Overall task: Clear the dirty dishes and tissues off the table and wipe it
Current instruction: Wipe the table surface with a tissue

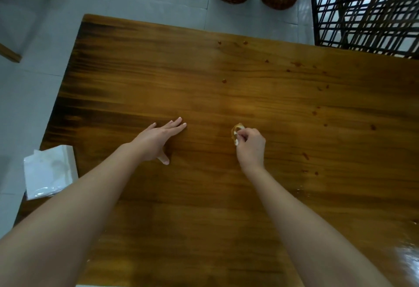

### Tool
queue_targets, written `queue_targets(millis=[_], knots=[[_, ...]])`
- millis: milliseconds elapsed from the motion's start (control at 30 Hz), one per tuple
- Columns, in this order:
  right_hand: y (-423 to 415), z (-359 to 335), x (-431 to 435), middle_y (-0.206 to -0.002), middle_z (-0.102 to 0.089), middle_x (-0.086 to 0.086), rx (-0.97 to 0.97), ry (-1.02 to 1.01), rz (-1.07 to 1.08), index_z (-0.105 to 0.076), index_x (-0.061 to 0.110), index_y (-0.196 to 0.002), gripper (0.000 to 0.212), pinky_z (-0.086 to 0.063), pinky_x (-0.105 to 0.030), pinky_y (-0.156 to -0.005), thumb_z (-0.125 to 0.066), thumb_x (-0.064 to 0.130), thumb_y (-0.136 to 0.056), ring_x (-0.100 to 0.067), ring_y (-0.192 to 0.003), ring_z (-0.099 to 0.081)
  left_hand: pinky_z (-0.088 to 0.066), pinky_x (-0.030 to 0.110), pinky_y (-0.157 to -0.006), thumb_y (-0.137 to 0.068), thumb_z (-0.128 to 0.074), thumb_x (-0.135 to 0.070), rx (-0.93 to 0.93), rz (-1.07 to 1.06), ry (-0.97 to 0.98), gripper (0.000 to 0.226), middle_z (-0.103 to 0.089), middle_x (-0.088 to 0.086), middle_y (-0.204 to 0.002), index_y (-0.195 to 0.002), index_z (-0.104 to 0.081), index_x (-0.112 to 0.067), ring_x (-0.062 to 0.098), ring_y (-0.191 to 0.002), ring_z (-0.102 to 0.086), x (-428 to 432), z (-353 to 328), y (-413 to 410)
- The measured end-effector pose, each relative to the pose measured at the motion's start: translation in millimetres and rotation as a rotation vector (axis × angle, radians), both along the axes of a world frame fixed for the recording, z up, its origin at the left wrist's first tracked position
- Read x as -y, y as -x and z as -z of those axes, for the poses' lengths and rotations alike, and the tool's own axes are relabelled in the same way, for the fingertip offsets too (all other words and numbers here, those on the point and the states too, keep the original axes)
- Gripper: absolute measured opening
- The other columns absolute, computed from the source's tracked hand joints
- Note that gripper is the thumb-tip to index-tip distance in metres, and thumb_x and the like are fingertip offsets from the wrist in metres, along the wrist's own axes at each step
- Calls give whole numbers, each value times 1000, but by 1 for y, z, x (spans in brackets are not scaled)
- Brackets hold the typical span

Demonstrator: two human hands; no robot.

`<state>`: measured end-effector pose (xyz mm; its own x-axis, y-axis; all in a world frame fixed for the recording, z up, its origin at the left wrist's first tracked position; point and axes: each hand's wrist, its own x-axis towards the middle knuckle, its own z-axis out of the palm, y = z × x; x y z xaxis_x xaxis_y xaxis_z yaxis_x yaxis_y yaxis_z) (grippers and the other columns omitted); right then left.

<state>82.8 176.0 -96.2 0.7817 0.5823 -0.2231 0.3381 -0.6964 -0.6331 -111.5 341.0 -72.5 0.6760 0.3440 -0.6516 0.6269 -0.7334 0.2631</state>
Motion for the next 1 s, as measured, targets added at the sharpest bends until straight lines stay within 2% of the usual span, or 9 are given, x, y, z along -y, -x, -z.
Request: queue_targets(millis=[133,267,433,567,700,833,1000], knots=[[49,2,14,-89,-54,8,-46,-51,-143,-69,12,-95,15,-41,-11,-72,-56,8,-93,-3,-80,-51,-6,40,-119,-67,-86,-21,14,-13,-20,123,13,-10,-160,-152,2,-37,14,-148,-2,1,6,-1],[73,5,26,-91,-53,11,6,-70,-236,-69,9,-100,16,-37,-3,-70,-56,3,-92,-2,-82,-50,-9,37,-119,-69,-85,-22,19,15,-9,123,17,-10,-159,-151,5,-41,14,-148,0,-2,10,0],[49,4,7,-90,-53,10,1,-70,-300,-69,9,-99,16,-40,-5,-70,-54,5,-94,-3,-83,-51,-6,35,-118,-76,-79,-30,120,-39,-32,112,15,-9,-159,-150,4,-42,11,-147,4,-18,8,-18],[17,4,-24,-87,-51,10,0,-57,-213,-69,10,-98,17,-37,-3,-64,-54,8,-94,0,-76,-48,-10,44,-119,-85,-71,-32,137,-120,-117,98,11,1,-162,-153,0,-37,23,-149,2,-39,6,-47],[-12,4,-55,-91,-56,5,25,-61,-133,-71,8,-101,18,-35,-2,-64,-56,6,-93,-6,-83,-51,-6,57,-116,-81,-75,-35,54,-179,-129,103,14,3,-161,-152,-1,-41,35,-148,6,-63,4,-77],[-35,2,-87,-89,-60,3,63,-102,-64,-73,8,-96,15,-38,-7,-67,-59,5,-90,-7,-81,-52,-1,63,-114,-78,-77,-39,34,-172,-134,106,16,4,-161,-151,-2,-45,39,-146,10,-90,3,-96],[-56,7,-120,-94,-63,0,79,-116,-87,-72,9,-96,14,-48,-20,-77,-60,5,-90,-12,-88,-56,-10,64,-113,-73,-77,-50,-18,-131,-145,110,16,4,-161,-150,1,-48,41,-146,9,-104,8,-101]])
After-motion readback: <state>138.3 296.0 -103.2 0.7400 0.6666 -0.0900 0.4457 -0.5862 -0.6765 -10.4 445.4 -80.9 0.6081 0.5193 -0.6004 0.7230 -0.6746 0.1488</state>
